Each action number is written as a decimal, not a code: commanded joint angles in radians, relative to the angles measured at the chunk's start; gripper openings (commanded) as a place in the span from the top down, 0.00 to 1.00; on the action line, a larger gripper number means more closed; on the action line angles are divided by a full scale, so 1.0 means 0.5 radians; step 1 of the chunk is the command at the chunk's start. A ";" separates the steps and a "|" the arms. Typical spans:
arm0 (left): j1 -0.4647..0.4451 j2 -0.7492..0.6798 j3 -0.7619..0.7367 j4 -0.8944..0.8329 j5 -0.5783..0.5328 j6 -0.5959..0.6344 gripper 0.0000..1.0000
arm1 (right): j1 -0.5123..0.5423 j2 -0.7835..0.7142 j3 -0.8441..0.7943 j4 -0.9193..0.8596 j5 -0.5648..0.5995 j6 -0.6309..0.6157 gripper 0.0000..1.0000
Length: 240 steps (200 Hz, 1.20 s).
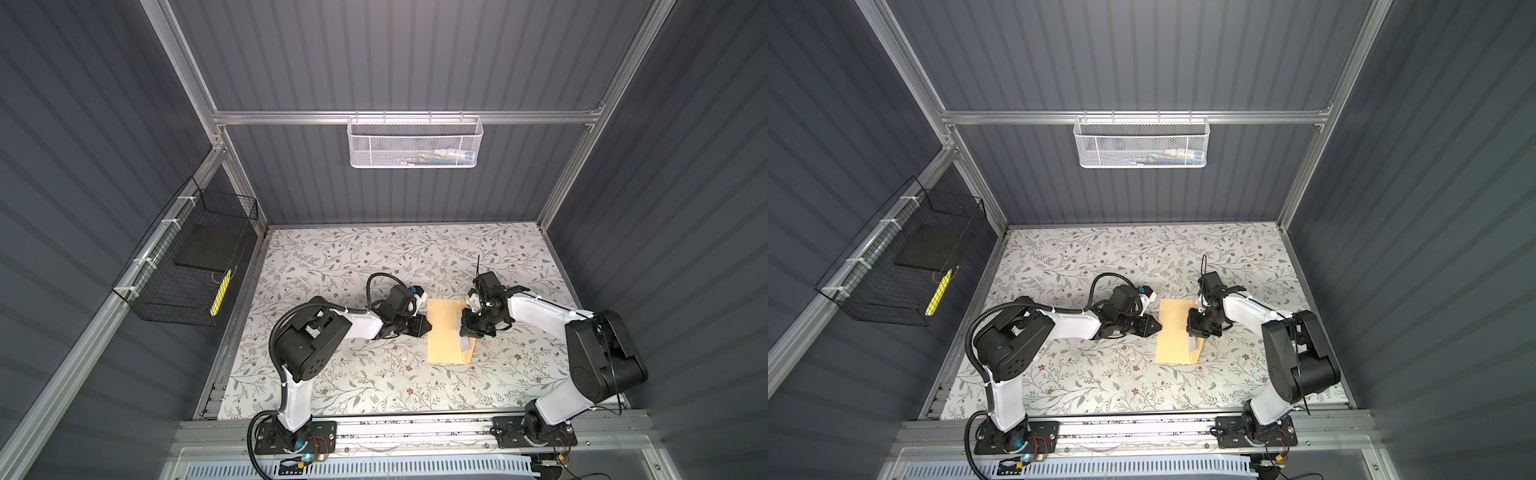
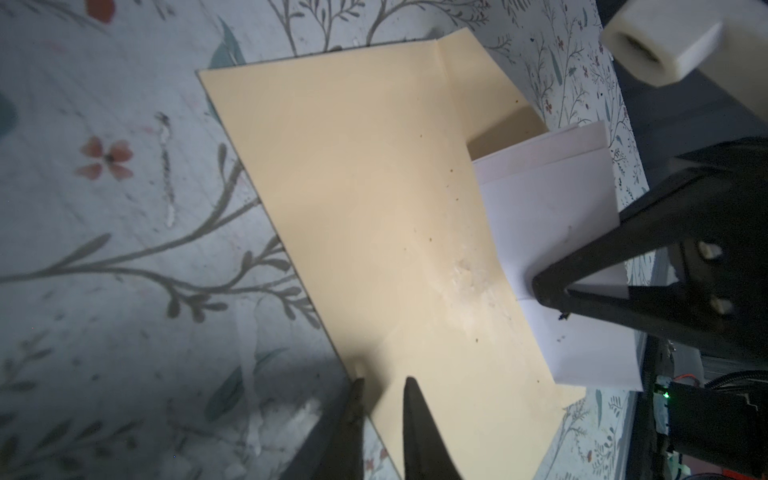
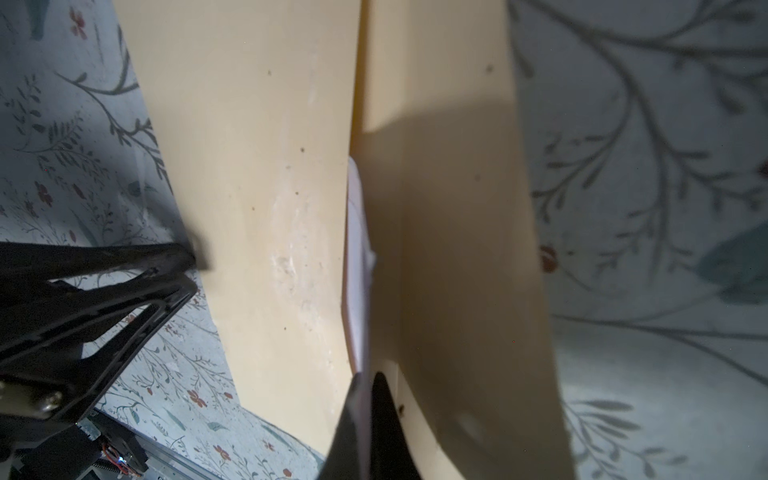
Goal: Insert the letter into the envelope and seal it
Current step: 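Push the folded white sheet fully into the tan envelope with right gripper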
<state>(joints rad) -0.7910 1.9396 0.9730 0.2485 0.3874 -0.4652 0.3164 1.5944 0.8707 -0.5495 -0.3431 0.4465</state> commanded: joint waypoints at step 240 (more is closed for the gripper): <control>-0.032 0.135 -0.087 -0.154 0.031 -0.058 0.88 | -0.157 -0.269 -0.179 0.077 -0.024 0.081 0.55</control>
<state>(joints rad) -0.7933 1.9499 0.9543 0.2939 0.4133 -0.4900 0.2512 1.4860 0.7887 -0.4801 -0.3592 0.4984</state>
